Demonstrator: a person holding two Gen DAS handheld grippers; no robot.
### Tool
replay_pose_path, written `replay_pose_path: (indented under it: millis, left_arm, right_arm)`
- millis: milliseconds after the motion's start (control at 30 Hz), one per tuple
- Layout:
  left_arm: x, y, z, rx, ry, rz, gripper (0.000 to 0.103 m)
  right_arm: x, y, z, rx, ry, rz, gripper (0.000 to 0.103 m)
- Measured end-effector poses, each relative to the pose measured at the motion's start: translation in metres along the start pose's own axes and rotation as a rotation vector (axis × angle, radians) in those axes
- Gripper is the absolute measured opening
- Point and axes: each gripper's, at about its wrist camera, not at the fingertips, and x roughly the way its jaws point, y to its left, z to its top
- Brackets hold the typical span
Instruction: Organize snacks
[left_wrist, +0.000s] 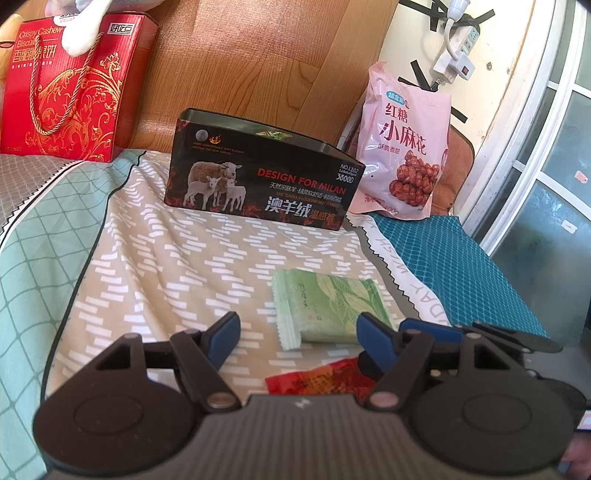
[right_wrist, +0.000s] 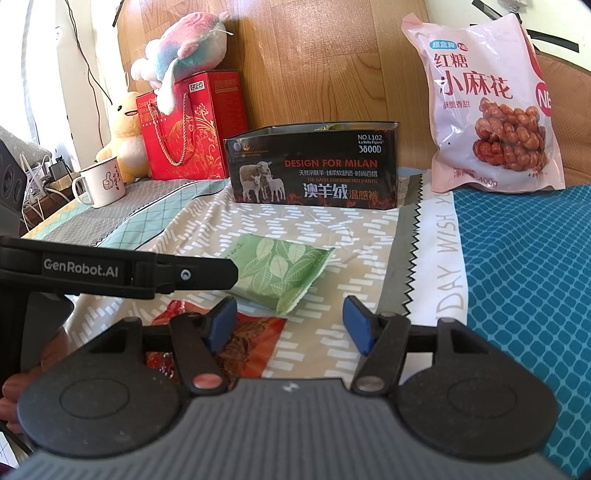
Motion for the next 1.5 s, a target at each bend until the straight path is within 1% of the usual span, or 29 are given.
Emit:
replay_pose_path:
  millis: [233, 333, 633, 1500]
  left_arm:
    - [-0.001, 0.0, 0.0, -0.008, -0.002, -0.004, 0.072]
    - [-0.003, 0.003, 0.001, -0.025, -0.008, -0.009, 0.075]
    - [-0.004, 0.012, 0.004, -0.068, -0.009, -0.024, 0.076]
    - [-0.004, 0.013, 0.003, -0.071, -0.009, -0.025, 0.076]
  right_arm:
    - [0.0, -0.002, 0.0, -0.001, -0.002, -0.005, 0.067]
    - [0.0, -0.001, 0.0, -0.005, -0.001, -0.007, 0.069]
    - [0.0, 0.0, 0.0, -0.007, 0.0, -0.009, 0.071]
    - [0.0, 0.002, 0.0, -0.014, 0.0, -0.018, 0.071]
